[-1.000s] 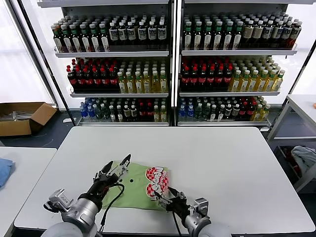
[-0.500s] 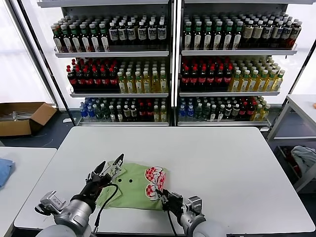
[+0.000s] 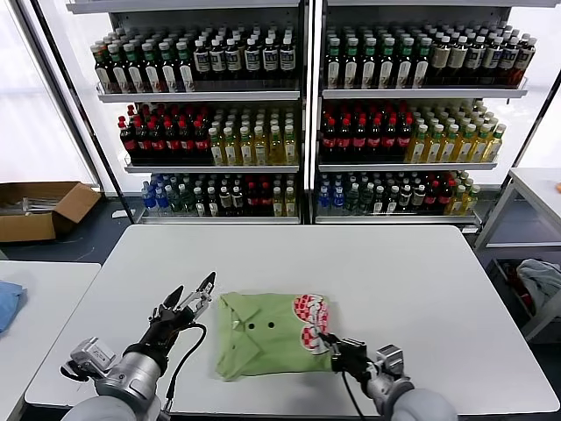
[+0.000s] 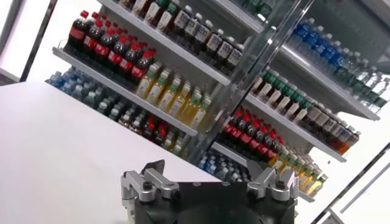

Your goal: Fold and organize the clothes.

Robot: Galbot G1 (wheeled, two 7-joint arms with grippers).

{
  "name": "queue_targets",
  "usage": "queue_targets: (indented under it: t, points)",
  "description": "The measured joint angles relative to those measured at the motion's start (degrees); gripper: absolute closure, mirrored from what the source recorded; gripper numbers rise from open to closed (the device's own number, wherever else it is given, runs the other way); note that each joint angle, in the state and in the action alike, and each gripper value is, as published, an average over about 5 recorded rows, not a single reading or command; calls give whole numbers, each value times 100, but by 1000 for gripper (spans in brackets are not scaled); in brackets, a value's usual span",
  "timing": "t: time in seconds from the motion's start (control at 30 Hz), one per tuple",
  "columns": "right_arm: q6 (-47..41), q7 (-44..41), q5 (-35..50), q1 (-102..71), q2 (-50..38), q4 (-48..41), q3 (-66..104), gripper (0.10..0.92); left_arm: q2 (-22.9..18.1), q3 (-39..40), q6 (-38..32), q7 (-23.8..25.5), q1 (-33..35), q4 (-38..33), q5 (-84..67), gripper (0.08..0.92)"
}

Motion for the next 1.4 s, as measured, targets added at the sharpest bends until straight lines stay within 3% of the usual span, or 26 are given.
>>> queue_targets:
  t: [0.17,0.57,0.9,1.4]
  points:
    - [63,-200,-29,-194,-192,78,456,849,42,-48,-54,114,-16,140,218,177]
    - [521,-459,-145,-596,-367,320,1212,505,158,-220,-310,1001,149,559,1385,177]
    - [860,-181,-459,-10,174,-31,421,230,118,-200,-382,1367,237,686,1906,177]
    - [656,134,-543,290,406,-476,-263,203,-19,-188,-435,1555,306,863,2229,177]
